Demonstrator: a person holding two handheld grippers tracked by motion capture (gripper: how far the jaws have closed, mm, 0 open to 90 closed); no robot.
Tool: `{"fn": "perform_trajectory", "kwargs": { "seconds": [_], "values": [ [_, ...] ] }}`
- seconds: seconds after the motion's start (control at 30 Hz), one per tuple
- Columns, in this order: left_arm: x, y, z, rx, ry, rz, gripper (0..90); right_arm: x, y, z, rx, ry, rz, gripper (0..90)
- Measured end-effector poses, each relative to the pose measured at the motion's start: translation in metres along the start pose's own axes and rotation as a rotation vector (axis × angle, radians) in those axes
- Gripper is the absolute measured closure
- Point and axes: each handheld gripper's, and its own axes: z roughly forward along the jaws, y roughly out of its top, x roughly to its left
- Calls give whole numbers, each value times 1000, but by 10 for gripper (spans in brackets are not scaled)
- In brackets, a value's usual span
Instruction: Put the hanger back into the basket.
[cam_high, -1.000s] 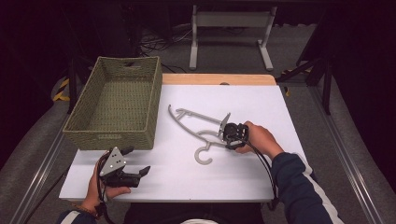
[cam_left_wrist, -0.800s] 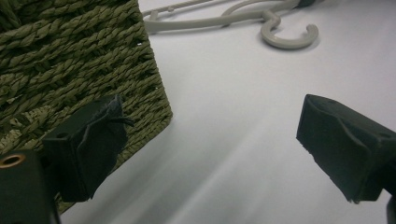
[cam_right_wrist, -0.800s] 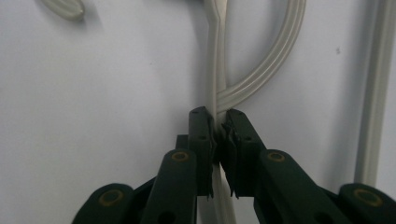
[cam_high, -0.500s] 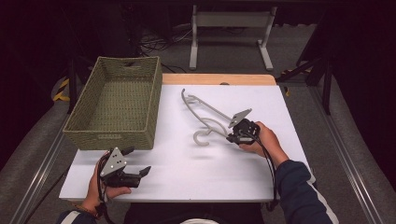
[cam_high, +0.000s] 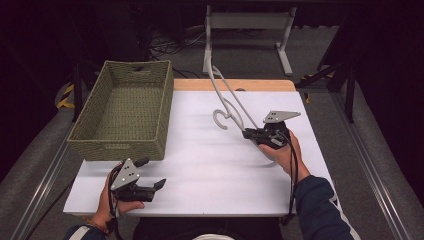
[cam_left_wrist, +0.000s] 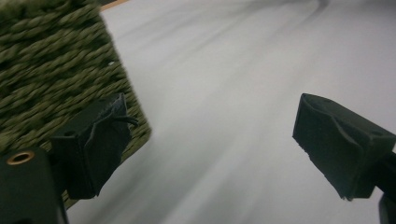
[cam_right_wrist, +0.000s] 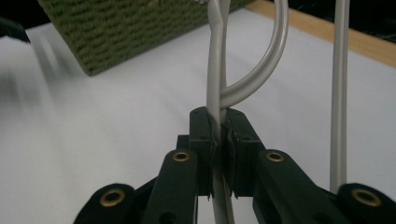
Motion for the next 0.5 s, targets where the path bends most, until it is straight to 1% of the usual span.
{"fn": "perform_trajectory", "kwargs": {
  "seconds": [0.03, 0.07, 0.1, 0.2, 0.23, 0.33, 0.37, 0.4, 0.43, 0.47, 0.5],
  "values": [
    [0, 0, 0, 0, 0, 0, 128, 0, 0, 0, 0, 0, 0, 828],
    [-4, 4, 2, -14, -9, 11, 128, 2, 1, -1, -23, 0, 5, 828],
    [-7, 7, 4, -25, -22, 11, 134, 6, 3, -2, -53, 8, 11, 828],
    [-13, 18, 8, -57, -46, 21, 147, 14, 6, -3, -100, 18, 9, 828],
    [-14, 21, 8, -68, -53, 17, 154, 16, 6, -3, -110, 23, 3, 828],
    [-16, 34, 12, -125, -74, -1, 179, 25, 7, -4, -147, 52, -12, 828],
    [-17, 37, 13, -134, -70, -3, 183, 27, 6, -4, -156, 67, -14, 828],
    [-17, 39, 15, -134, -68, 2, 185, 29, 5, -4, -159, 70, -16, 828],
    [-18, 43, 19, -144, -72, -3, 191, 31, 4, -4, -165, 76, -17, 828],
    [-19, 45, 22, -148, -75, -7, 196, 33, 2, -4, -182, 95, -2, 828],
    [-21, 48, 27, -157, -75, -11, 202, 33, 1, -4, -187, 98, 5, 828]
  ]
}}
